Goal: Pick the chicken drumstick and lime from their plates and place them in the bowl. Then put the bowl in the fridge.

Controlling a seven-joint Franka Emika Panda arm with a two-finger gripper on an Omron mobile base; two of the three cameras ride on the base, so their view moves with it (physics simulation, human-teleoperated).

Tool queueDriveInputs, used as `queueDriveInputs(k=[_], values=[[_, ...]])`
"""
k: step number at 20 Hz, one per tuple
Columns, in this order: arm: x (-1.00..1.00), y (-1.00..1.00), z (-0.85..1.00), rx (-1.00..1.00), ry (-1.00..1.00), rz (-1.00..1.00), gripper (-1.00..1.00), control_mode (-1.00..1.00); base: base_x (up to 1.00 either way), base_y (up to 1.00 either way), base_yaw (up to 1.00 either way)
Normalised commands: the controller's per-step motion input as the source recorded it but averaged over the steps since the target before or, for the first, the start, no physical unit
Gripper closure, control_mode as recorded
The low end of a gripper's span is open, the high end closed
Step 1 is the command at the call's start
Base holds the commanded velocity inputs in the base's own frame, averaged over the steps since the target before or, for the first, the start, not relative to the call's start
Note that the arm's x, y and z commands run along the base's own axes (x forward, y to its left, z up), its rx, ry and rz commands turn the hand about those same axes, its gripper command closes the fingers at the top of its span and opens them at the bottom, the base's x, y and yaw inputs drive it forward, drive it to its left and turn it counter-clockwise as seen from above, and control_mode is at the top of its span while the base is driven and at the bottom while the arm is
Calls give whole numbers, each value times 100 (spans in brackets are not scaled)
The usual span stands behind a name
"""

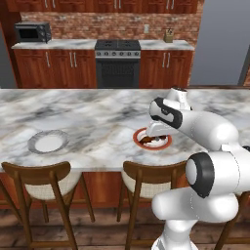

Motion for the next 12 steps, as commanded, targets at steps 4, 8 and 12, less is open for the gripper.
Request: queueDriveInputs(k=[4,8,12], values=[[0,0,0,0,0,0,100,-100,0,0,0],[8,-2,-1,0,1,-2,100,-100,0,0,0],[11,-28,19,15,3,1,100,-100,0,0,0]])
